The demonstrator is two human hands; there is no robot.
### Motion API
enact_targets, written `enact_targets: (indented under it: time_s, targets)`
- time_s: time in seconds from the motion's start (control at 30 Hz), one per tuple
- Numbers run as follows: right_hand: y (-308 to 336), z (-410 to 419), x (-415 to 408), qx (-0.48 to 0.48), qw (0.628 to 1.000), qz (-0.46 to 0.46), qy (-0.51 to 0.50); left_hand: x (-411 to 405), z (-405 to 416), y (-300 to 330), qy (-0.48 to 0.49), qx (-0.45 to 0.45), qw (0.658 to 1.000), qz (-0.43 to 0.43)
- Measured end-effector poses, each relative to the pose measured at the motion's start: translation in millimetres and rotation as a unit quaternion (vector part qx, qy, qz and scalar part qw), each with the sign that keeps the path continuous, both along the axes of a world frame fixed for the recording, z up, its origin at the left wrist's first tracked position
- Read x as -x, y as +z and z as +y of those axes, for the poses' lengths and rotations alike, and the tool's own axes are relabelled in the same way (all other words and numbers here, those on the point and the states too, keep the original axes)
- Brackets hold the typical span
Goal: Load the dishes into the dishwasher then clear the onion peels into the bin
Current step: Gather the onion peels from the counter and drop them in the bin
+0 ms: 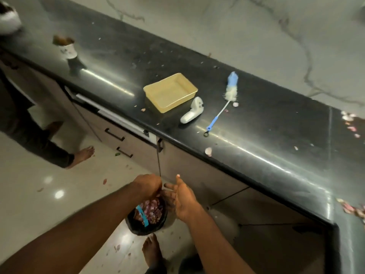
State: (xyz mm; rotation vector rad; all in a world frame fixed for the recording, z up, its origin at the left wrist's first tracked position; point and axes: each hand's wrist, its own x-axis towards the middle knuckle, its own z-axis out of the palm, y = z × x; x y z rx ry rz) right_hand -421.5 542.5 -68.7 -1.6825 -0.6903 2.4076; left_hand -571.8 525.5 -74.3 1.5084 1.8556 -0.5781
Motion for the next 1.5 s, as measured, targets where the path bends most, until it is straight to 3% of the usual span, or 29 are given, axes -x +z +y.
enact_targets:
  time_s: [0.13, 0.27, 0.5, 0.63, 0.73, 0.83, 0.9, 0.97, 1.03, 1.17, 1.3, 1.5]
  targets:
    - [20, 29, -37, -0.044, 0.999, -0.013, 0.010, -31, 23, 18, -0.105, 0.077, 0.988, 0.082]
    - [41, 69, -81, -0.090, 0.995, -0.019, -0.034, -79, 64, 40, -0.158, 0.104, 0.979, 0.082]
    - [76, 118, -172, -0.180, 0.973, 0.020, -0.140, -187, 145, 76, -0.207, 0.024, 0.973, -0.099]
    - [89, 132, -238, -0.252, 0.940, 0.003, -0.228, -259, 182, 94, -0.167, 0.063, 0.967, -0.182]
    - [82, 131, -289, -0.329, 0.898, -0.045, -0.290, -304, 201, 99, -0.174, 0.031, 0.956, -0.234]
    - [68, 117, -335, -0.472, 0.833, -0.189, -0.217, -346, 220, 100, -0.249, -0.046, 0.944, -0.213]
    - [50, 106, -360, -0.558, 0.770, -0.290, -0.107, -373, 237, 89, -0.298, -0.148, 0.924, -0.190]
    - [31, 99, -383, -0.585, 0.717, -0.379, 0.020, -400, 252, 77, -0.316, -0.252, 0.902, -0.151]
    - [18, 96, -402, -0.572, 0.701, -0.419, 0.080, -426, 266, 71, -0.333, -0.291, 0.887, -0.131]
    - [22, 101, -434, -0.542, 0.689, -0.463, 0.131, -471, 289, 64, -0.406, -0.245, 0.873, -0.111]
    - [25, 126, -473, -0.539, 0.682, -0.492, 0.051, -502, 306, 45, -0.450, -0.205, 0.864, -0.092]
    - [43, 166, -533, -0.578, 0.656, -0.411, -0.258, -514, 325, 37, -0.476, -0.161, 0.860, -0.087]
